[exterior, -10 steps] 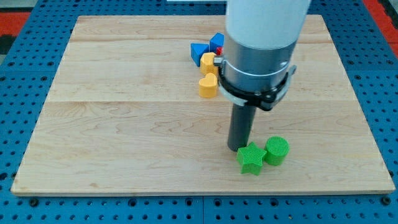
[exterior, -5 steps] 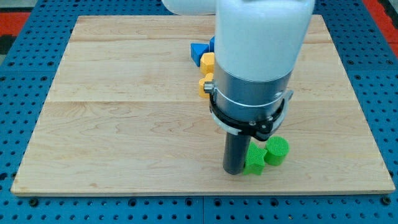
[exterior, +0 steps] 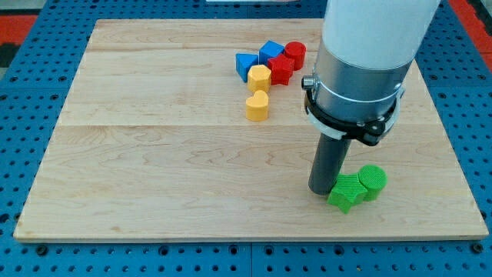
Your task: Push the green star into the green circle
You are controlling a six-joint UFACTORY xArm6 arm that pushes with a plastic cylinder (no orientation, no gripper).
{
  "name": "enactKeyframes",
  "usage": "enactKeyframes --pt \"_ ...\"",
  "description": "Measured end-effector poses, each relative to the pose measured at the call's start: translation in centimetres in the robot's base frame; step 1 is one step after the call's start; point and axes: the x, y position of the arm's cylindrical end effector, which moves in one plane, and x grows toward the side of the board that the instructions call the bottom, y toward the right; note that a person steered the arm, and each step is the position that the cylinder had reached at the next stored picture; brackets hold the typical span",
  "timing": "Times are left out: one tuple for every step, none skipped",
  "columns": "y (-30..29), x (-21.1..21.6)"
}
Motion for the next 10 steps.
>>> enactKeyframes --pt "-0.7 0.1" --pt "-0.6 0.0" --pt "-0.8 2.6" --pt "0.9 4.6" --pt "4.8 4.0" --pt "6.5 3.8" --pt "5.1 3.7" --pt "5.1 2.8" --pt "4.4 2.8" --pt "2.9 2.8"
